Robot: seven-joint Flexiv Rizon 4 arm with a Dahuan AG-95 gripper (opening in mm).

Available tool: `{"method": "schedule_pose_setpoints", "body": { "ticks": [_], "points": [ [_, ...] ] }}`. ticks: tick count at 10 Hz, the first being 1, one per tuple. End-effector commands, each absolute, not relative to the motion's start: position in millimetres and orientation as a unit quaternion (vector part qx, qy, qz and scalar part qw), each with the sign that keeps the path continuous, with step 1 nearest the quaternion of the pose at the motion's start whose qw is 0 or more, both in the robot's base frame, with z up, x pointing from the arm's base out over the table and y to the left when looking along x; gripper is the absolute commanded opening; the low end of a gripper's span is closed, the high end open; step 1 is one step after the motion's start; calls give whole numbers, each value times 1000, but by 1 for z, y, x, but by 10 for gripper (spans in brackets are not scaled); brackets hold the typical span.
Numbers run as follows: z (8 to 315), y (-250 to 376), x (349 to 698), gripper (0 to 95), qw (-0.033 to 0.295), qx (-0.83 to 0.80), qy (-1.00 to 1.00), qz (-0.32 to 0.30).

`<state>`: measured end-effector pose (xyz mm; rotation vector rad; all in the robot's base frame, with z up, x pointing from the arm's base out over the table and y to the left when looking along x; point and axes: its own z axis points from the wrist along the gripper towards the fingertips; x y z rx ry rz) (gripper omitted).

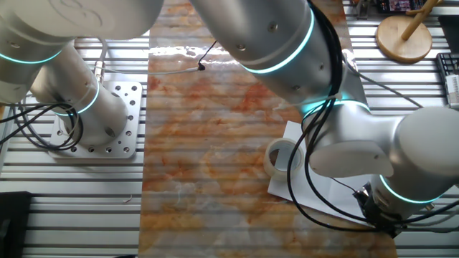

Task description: Unfold a piece of paper

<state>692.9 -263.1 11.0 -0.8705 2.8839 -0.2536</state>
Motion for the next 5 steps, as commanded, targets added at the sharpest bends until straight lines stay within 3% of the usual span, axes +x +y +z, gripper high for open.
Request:
{"method": "schedule_pose_setpoints", "body": {
  "ticks": [1,5],
  "points": [
    [7,-262,696,0,65,-287,952,-83],
    [12,-260,701,0,65,-288,952,-80]
  ]
}}
